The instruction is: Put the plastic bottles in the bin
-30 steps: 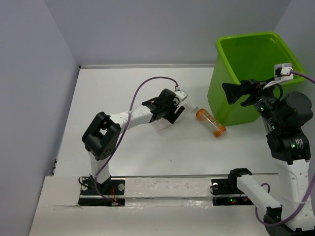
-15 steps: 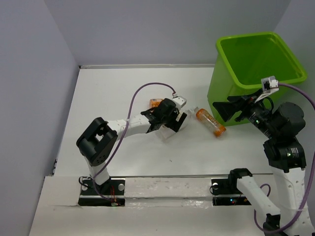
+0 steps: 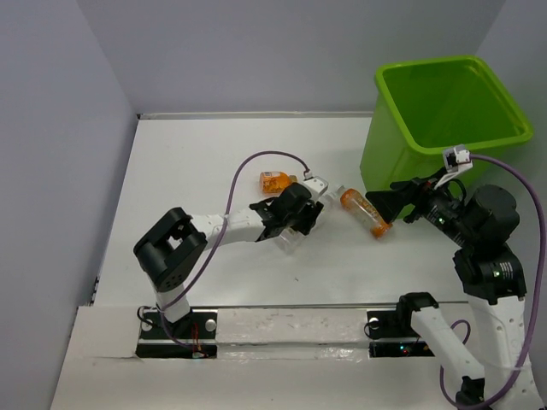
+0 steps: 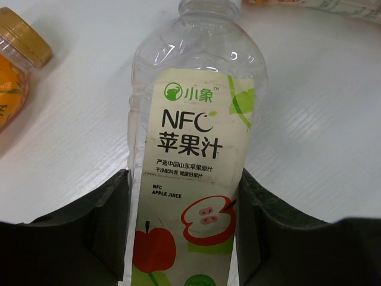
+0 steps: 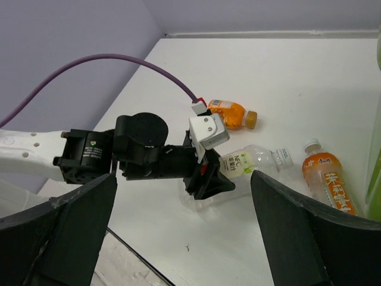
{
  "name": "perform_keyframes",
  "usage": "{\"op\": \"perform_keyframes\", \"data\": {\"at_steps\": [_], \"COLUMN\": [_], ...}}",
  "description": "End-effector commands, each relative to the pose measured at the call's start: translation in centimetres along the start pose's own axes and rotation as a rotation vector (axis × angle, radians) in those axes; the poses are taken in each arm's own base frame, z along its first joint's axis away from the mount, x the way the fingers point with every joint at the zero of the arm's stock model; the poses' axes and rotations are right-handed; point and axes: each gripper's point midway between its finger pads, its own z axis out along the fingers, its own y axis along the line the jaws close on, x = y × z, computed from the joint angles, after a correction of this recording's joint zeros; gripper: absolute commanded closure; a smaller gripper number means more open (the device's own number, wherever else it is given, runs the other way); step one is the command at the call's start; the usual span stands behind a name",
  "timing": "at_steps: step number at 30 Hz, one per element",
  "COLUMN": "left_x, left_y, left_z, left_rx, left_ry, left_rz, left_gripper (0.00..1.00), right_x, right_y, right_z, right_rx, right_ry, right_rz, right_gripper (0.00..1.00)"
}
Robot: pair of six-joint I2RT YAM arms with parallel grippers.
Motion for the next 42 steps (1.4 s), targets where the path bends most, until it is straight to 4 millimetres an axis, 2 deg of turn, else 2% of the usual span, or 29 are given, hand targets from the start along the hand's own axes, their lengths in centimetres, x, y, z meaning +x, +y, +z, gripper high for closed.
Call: {"op": "perform_keyframes", "data": {"at_steps": [1,3,4,6,7,9,10,13,15,17,26,28,34,39,42], "left_x": [6.2,4.7,2.9,1.2,-1.2,-2.4,-4.7,-6.4,-6.7,-7.3,-9.1,-9.6,-10.2,-10.1,-9.9], "left_y": [0.9,1.3,1.5,1.5,1.3,0.7,-0.3,-2.6,-3.6,-5.2,-9.8,-10.2,-10.4,-9.5,-9.4], "left_z": [-2.1,-3.2,-4.4,-6.0,-7.4,-8.8,-10.4,-12.6,-13.2,-13.9,-16.5,-17.4,-18.8,-19.2,-19.3], "left_rx": [-0.069,-0.095,-0.109,-0.112,-0.095,-0.063,-0.014,0.083,0.121,0.178,0.318,0.315,0.322,0.282,0.285], "left_ry": [0.175,0.119,0.056,-0.016,-0.106,-0.172,-0.266,-0.369,-0.393,-0.422,-0.499,-0.528,-0.565,-0.584,-0.583], "left_rz": [-0.031,-0.059,-0.084,-0.118,-0.148,-0.178,-0.213,-0.238,-0.24,-0.235,-0.212,-0.211,-0.215,-0.233,-0.234], "left_gripper": [0.88,0.89,0.89,0.89,0.88,0.87,0.87,0.86,0.85,0.85,0.85,0.85,0.85,0.85,0.85], "right_x": [0.8,0.9,1.2,1.4,1.5,1.8,1.9,2.6,3.6,3.9,7.0,8.1,9.1,8.3,7.7], "right_y": [0.8,1.2,1.3,1.3,1.3,0.9,0.8,0.0,-1.0,-0.7,-1.4,-1.2,-1.8,-3.2,-3.1], "right_z": [-1.0,-0.9,-0.8,-0.4,-0.3,0.4,0.7,2.1,2.9,3.5,7.0,7.9,8.7,8.3,8.1], "right_rx": [-0.03,-0.052,-0.065,-0.074,-0.08,-0.084,-0.087,-0.09,-0.077,-0.102,-0.077,-0.054,0.002,0.085,0.088], "right_ry": [0.004,-0.002,-0.003,-0.004,-0.003,-0.004,-0.002,0.017,0.041,0.046,0.13,0.156,0.165,0.108,0.093], "right_rz": [0.002,0.043,0.072,0.101,0.112,0.149,0.158,0.192,0.223,0.224,0.241,0.229,0.218,0.203,0.2], "right_gripper": [0.0,0.0,0.0,0.0,0.0,0.0,0.0,0.0,0.0,0.0,0.0,0.0,0.0,0.0,0.0]}}
